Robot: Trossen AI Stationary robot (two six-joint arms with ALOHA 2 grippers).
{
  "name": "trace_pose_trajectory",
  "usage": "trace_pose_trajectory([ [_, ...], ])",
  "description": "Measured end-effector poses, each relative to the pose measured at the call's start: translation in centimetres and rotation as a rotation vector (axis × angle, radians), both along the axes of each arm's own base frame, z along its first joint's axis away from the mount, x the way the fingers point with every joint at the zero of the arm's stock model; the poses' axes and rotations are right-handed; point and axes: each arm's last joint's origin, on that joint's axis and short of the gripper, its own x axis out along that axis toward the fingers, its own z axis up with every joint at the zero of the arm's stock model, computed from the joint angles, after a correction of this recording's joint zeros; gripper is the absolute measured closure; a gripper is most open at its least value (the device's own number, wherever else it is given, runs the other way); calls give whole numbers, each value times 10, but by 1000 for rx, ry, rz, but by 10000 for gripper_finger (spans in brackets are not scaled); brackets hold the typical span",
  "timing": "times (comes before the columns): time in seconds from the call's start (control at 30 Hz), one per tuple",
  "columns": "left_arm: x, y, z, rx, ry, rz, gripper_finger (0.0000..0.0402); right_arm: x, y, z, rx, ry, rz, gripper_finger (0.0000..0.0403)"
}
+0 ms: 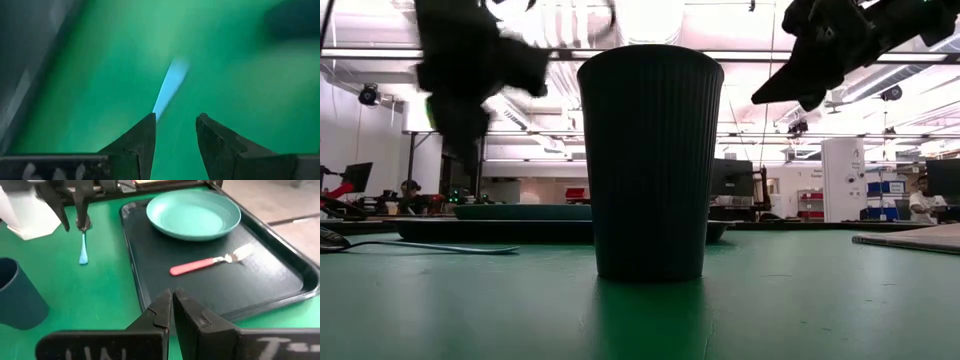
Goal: Pick and place plate/cup/fork/spoon on tray
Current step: Put the blue spoon on the black tray to the right of the pink fork
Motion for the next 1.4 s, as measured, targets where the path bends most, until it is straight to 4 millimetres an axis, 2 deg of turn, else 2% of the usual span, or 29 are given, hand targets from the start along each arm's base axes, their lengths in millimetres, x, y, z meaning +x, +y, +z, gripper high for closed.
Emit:
trace_pose_trajectory([
  [0.1,-5,-10,-19,-3,204,-70,281,1,0,2,-18,-16,10,394],
  [0.2,-4,-17,-32,-13,269,-127,281,2,0,3,-23,-30,13,394],
  [0.33,-2,-23,-40,11,286,-193,281,1,0,4,-33,-29,18,394],
  [0.5,-2,-20,-41,117,256,-252,281,2,0,3,-32,-26,18,394],
  [0.7,-2,-21,-41,162,238,-371,281,2,0,3,-26,-25,15,394],
  [0.93,-3,-26,-43,179,236,-421,281,1,0,2,-14,-19,10,394],
  [1.13,-6,-25,-56,216,285,-426,282,1,1,2,-13,-17,14,394],
  [1.23,-7,-25,-61,217,301,-431,299,1,1,1,-2,-7,16,394],
  [1.4,-8,-24,-63,226,310,-428,365,0,1,0,10,1,10,394],
])
